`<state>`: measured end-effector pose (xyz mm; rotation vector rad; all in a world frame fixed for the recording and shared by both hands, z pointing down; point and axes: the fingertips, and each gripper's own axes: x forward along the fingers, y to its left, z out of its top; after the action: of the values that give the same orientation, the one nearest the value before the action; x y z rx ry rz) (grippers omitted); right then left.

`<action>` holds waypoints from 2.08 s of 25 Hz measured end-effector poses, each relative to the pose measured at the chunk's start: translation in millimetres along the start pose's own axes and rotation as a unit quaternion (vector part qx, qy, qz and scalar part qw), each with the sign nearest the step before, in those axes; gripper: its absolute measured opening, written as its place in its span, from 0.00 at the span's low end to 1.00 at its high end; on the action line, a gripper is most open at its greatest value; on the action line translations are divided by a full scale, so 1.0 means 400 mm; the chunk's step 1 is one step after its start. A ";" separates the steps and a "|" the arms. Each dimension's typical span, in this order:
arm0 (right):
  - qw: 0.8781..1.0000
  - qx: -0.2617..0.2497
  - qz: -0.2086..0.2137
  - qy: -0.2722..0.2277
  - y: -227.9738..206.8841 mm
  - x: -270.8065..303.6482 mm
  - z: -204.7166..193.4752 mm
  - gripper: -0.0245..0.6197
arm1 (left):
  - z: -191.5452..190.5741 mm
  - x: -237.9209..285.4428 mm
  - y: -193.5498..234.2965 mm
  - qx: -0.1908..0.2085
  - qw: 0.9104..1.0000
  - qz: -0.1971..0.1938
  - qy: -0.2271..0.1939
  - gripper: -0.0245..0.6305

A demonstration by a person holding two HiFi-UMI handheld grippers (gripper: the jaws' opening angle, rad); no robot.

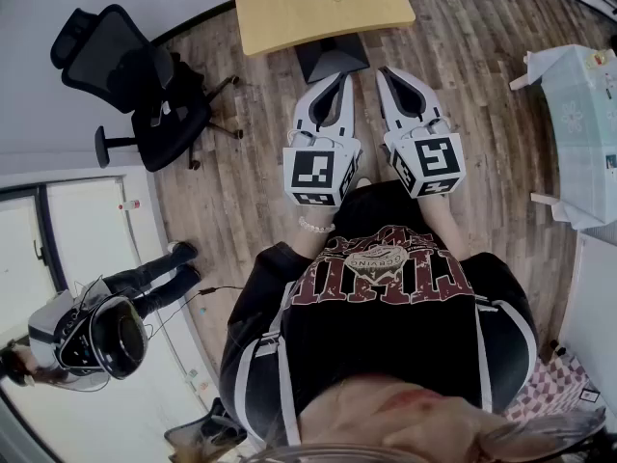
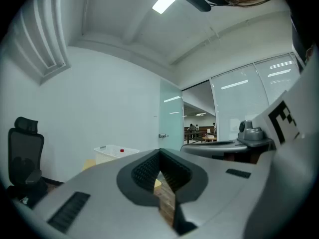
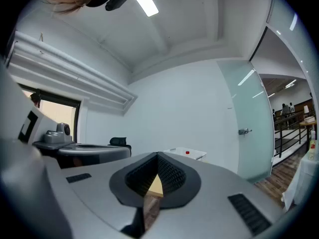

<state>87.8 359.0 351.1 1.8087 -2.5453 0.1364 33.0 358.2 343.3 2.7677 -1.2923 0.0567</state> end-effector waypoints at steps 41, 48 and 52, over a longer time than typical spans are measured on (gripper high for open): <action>1.000 0.011 -0.003 0.006 -0.071 0.295 0.006 0.06 | 0.000 0.233 0.204 -0.008 0.999 -0.025 0.018 0.11; 1.000 0.004 -0.006 0.016 -0.082 0.338 0.004 0.06 | 0.001 0.268 0.234 -0.013 0.999 -0.029 0.020 0.11; 1.000 0.004 -0.010 0.020 -0.092 0.347 0.000 0.06 | 0.000 0.282 0.237 -0.013 0.999 -0.034 0.019 0.11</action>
<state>76.7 216.1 362.1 1.8141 -2.5023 0.1798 32.8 211.4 357.1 2.7708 -1.1810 0.0874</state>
